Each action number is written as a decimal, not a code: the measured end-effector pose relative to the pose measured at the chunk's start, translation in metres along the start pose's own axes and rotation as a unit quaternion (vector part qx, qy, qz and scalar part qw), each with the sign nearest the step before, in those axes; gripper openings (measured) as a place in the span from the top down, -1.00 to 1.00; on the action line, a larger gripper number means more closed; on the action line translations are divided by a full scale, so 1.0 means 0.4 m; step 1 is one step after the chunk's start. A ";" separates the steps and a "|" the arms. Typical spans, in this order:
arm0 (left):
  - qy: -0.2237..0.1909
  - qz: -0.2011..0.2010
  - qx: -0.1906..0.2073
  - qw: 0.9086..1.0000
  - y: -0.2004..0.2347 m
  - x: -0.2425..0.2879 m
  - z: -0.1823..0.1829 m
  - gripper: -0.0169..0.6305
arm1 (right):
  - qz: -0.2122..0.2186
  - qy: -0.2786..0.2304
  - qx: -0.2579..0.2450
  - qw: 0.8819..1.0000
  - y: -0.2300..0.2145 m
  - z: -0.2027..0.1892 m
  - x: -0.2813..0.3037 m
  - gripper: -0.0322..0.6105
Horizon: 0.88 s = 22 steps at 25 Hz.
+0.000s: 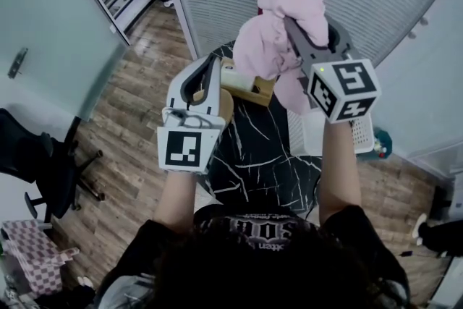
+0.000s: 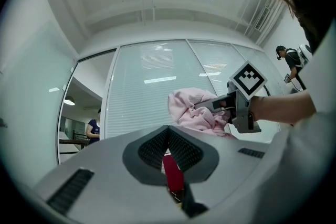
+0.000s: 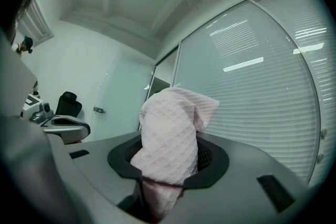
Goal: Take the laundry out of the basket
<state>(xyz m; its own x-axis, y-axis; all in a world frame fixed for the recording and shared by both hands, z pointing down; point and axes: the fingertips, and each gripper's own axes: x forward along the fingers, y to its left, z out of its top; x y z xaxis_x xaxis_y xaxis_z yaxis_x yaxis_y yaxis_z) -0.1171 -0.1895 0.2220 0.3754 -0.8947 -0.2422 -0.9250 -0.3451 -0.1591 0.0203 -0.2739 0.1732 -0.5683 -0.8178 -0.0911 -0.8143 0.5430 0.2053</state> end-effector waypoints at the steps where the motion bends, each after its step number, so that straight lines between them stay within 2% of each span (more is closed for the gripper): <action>1: -0.001 0.002 0.001 1.000 0.011 -0.003 0.003 0.95 | 0.002 -0.005 0.001 1.000 0.010 0.011 0.005 0.37; 9: -0.005 0.004 0.003 1.000 0.066 -0.029 0.010 0.95 | 0.010 -0.031 -0.002 0.999 0.088 0.051 0.029 0.37; 22: 0.001 -0.005 -0.008 1.000 0.104 -0.051 -0.014 0.95 | 0.010 -0.025 0.009 1.000 0.191 -0.006 0.030 0.37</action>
<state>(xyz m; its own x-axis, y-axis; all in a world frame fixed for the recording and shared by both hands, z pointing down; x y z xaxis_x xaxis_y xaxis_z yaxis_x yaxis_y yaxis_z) -0.1634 -0.1871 0.2256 0.3837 -0.8920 -0.2390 -0.9224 -0.3578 -0.1455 -0.0484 -0.2428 0.1901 -0.5886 -0.7968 -0.1366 -0.8050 0.5622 0.1896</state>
